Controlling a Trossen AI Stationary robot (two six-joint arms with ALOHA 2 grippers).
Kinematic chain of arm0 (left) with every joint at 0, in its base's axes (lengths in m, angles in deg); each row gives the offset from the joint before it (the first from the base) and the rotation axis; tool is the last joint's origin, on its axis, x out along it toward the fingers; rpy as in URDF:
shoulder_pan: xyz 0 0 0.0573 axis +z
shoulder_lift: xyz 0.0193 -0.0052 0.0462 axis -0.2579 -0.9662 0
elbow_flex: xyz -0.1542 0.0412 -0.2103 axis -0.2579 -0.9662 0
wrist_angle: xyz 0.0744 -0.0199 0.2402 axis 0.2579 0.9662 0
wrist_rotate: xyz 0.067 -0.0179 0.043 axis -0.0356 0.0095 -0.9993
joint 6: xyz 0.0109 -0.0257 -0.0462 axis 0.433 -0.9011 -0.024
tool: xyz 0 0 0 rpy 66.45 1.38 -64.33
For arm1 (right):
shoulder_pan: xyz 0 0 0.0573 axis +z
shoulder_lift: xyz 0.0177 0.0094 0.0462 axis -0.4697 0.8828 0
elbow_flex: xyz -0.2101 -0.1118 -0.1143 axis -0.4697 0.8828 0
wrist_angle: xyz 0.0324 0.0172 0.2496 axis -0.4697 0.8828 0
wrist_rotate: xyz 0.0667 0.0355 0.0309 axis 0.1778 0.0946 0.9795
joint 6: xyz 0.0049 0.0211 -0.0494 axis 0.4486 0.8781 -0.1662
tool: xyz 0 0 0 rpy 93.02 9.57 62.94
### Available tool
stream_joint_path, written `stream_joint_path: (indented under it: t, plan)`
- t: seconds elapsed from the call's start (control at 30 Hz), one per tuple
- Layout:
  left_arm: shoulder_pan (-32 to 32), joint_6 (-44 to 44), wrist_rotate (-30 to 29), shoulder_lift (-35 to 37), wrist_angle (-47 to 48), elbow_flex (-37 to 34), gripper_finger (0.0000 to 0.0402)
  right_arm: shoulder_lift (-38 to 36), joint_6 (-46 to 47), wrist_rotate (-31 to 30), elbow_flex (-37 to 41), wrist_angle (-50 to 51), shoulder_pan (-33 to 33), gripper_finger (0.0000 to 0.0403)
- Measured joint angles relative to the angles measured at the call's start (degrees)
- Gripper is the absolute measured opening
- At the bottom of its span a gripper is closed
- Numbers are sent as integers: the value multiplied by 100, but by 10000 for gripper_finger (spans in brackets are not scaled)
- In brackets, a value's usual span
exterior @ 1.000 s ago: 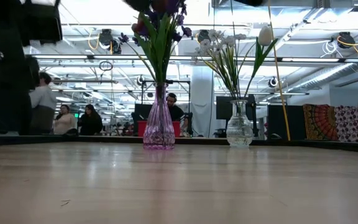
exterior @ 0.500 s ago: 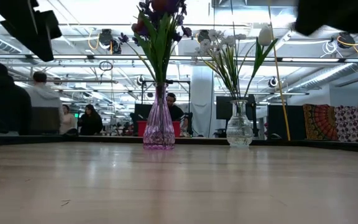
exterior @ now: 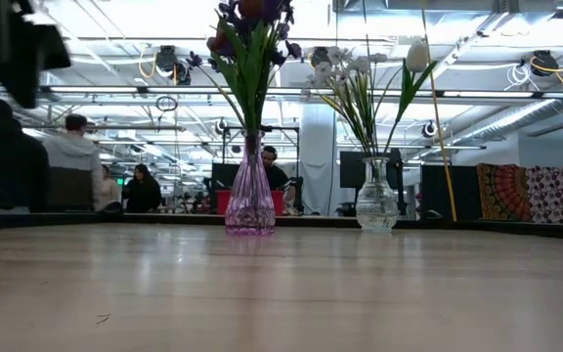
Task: Sort flowers into vase by color
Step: Move the white flowers to the center of the table
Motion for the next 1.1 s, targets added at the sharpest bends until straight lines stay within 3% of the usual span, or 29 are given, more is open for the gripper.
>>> stream_joint_path:
  t: [0.2, 0.43, 0.93, 1.1]
  plan:
    - [-283, -907, 782, -479, 179, 0, 214, -462, -464, -15, 545, -430, -7, 0]
    - [-732, -1759, 2236, -1372, 195, 186, 214, -464, -991, 33, 561, -428, -7, 0]
    - [-1192, -1486, 2185, -2214, -78, 399, 213, -464, -1369, 33, 559, -421, -7, 0]
    - [-1052, -1147, 2242, -2327, -164, 409, 170, -464, -1357, 33, 559, -441, -7, 0]
